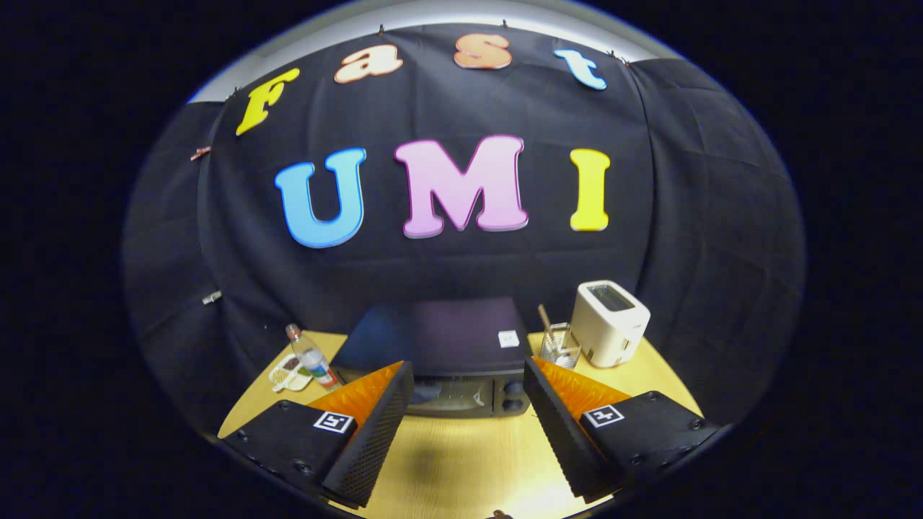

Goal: Open the toaster oven, put the food inside, and close the toaster oven door.

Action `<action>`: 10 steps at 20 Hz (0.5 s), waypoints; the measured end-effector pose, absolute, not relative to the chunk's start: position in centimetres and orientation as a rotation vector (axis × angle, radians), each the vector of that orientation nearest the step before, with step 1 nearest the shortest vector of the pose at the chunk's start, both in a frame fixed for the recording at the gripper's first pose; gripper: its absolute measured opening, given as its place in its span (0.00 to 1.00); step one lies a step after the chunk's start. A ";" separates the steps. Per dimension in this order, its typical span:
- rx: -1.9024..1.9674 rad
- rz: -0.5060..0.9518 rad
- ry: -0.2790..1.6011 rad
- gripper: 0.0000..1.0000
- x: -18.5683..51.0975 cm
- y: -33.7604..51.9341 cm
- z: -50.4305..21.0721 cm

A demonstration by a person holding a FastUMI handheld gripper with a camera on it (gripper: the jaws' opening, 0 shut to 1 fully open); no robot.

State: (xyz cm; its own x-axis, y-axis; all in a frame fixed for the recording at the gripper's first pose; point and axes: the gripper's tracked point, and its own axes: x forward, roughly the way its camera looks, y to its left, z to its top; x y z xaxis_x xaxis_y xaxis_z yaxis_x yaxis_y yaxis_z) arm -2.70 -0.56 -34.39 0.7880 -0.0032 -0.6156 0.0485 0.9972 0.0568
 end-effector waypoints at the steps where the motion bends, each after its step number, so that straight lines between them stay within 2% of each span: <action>1: 0.071 -0.036 0.616 0.99 -2.1 -1.4 -31.7; 7: 0.126 -0.011 0.312 0.98 -0.2 -3.7 -14.5; 10: 0.107 -0.018 0.200 0.98 -1.3 -5.1 -8.9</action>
State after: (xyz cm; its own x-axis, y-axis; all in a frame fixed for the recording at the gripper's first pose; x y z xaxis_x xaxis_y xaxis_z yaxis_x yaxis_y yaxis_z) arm -1.31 -5.11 -8.88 0.9800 -0.0076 -0.1991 0.0289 0.9942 0.1039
